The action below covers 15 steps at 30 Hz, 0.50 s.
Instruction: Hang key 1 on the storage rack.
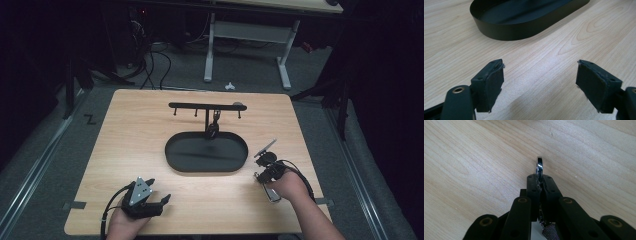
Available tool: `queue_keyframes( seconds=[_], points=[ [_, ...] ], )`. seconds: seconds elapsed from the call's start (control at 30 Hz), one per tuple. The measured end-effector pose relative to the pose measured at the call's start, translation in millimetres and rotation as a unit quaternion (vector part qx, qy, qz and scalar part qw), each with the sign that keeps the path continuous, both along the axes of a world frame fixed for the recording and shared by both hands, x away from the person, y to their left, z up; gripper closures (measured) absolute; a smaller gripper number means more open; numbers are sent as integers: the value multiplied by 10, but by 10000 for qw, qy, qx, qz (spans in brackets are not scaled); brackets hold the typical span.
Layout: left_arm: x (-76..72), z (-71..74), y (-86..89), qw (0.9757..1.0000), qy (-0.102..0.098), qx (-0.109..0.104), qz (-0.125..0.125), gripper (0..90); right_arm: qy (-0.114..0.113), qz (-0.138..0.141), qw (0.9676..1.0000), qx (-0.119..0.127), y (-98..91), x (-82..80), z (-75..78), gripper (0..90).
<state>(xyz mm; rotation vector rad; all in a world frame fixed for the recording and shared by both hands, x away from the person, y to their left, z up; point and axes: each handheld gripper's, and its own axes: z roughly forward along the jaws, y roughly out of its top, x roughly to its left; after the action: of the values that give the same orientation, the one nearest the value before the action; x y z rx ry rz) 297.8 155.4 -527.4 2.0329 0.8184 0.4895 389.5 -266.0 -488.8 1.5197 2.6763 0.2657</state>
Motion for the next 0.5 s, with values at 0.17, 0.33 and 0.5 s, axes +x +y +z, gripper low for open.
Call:
queue_keyframes(
  seconds=[0.17,0.33,0.5],
  points=[
    [-22,7,-14,10000,-13,-25,-22,231,-88,43,9999,-46,15,-30,0,860],
    [-18,22,-16,9999,-75,-73,-28,233,-66,142,9998,-77,23,-22,9,861],
    [9,21,-13,9999,-89,-124,-18,233,-262,168,9995,112,28,-43,247,861]
  ],
)
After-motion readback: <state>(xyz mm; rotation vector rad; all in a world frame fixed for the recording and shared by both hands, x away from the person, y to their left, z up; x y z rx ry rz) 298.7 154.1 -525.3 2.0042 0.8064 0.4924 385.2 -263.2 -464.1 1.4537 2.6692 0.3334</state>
